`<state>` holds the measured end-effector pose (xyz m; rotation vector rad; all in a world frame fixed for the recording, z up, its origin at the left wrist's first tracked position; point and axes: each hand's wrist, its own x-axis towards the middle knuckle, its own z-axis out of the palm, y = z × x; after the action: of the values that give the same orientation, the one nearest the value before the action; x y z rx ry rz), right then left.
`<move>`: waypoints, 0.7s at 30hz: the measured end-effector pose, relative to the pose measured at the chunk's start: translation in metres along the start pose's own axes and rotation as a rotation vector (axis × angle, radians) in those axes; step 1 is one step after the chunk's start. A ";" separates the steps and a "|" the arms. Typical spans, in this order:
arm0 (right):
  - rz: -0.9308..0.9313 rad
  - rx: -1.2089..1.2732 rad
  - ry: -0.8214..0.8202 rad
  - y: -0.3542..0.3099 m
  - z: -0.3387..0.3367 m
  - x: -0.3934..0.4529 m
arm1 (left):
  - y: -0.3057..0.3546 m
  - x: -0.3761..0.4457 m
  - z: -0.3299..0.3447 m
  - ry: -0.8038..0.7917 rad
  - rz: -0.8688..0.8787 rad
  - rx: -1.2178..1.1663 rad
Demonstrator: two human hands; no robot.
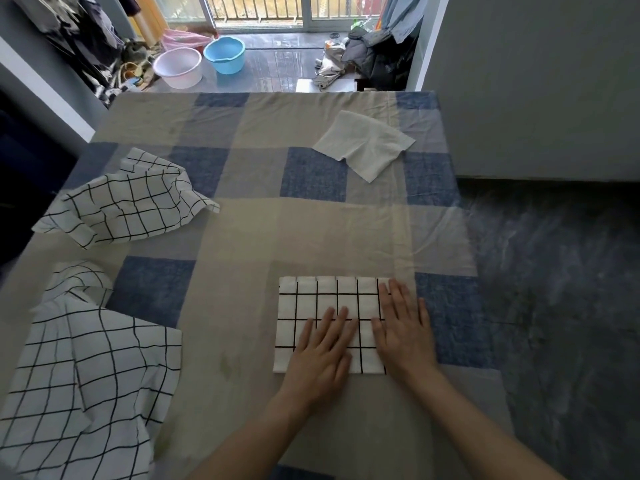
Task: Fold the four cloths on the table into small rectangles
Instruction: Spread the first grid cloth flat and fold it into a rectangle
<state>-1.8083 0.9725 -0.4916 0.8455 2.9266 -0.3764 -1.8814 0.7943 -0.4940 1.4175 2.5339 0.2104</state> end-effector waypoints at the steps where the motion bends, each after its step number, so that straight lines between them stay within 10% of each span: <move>1: 0.005 0.001 0.006 0.000 -0.001 0.000 | -0.006 -0.004 0.000 -0.016 -0.029 0.000; 14: 0.239 0.094 -0.048 -0.022 -0.026 -0.024 | -0.041 -0.018 -0.025 -0.240 -0.116 0.005; 21: 0.370 0.595 -0.162 -0.020 -0.044 -0.052 | 0.003 0.007 -0.058 -0.278 -0.258 0.141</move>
<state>-1.7745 0.9404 -0.4376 1.3118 2.4444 -1.2399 -1.8980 0.8008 -0.4385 1.0612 2.5008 -0.2000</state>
